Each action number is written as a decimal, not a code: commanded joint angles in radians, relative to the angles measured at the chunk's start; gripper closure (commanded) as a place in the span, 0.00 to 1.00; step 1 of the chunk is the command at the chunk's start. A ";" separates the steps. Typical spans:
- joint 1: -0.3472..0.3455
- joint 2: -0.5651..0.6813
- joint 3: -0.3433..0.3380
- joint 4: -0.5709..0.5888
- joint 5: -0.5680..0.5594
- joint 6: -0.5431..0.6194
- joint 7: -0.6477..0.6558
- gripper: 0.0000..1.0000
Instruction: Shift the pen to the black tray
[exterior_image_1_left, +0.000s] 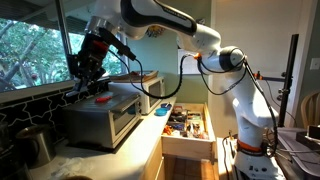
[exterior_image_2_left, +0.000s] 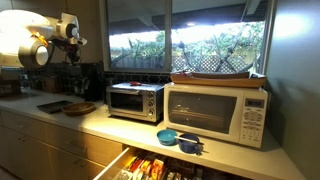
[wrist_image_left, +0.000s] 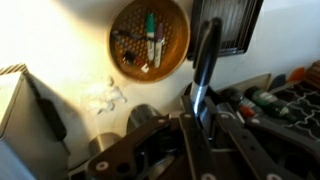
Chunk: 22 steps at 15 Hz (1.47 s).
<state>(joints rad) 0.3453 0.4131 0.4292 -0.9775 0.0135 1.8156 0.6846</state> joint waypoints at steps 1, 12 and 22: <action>0.024 0.008 0.044 -0.087 0.070 -0.013 0.032 0.96; 0.032 0.019 0.040 -0.058 0.039 0.004 0.022 0.86; 0.087 0.068 0.018 -0.079 -0.035 0.043 0.090 0.96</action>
<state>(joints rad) 0.3876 0.4466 0.4656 -1.0364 0.0345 1.8196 0.7178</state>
